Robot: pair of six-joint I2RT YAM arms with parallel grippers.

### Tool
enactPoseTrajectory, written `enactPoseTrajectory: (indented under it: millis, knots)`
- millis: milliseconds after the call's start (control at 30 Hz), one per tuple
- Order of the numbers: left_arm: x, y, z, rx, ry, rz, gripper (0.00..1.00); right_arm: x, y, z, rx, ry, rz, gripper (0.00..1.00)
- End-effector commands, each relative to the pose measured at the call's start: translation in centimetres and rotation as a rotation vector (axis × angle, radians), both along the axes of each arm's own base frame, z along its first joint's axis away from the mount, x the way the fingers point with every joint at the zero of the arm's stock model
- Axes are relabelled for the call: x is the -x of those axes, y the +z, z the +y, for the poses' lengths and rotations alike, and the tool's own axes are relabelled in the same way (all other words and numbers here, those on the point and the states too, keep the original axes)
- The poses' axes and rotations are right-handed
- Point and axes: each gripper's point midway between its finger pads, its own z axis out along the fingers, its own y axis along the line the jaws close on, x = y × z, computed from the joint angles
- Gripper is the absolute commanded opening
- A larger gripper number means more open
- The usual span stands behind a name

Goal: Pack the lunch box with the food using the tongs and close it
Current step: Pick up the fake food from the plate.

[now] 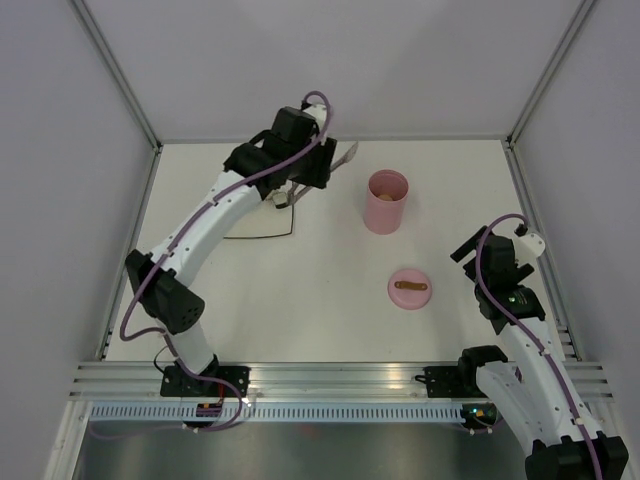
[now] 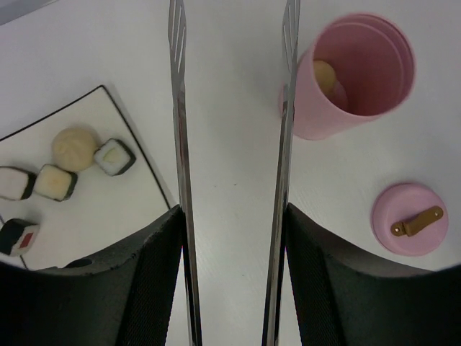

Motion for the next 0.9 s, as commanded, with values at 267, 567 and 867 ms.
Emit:
enactPoseTrajectory:
  millis: [267, 567, 867]
  knots:
    - [-3.0, -1.8, 13.1, -0.01, 0.346, 0.029, 0.61, 0.4, 0.2, 0.0, -0.003, 0.008, -0.023, 0.98]
    - [-5.2, -6.2, 15.9, -0.086, 0.434, 0.096, 0.6, 0.7, 0.6, -0.2, 0.003, -0.002, -0.031, 0.98]
    - [-5.9, -10.2, 16.5, -0.131, 0.459, 0.158, 0.6, 1.0, 0.4, -0.4, 0.004, -0.012, -0.023, 0.98]
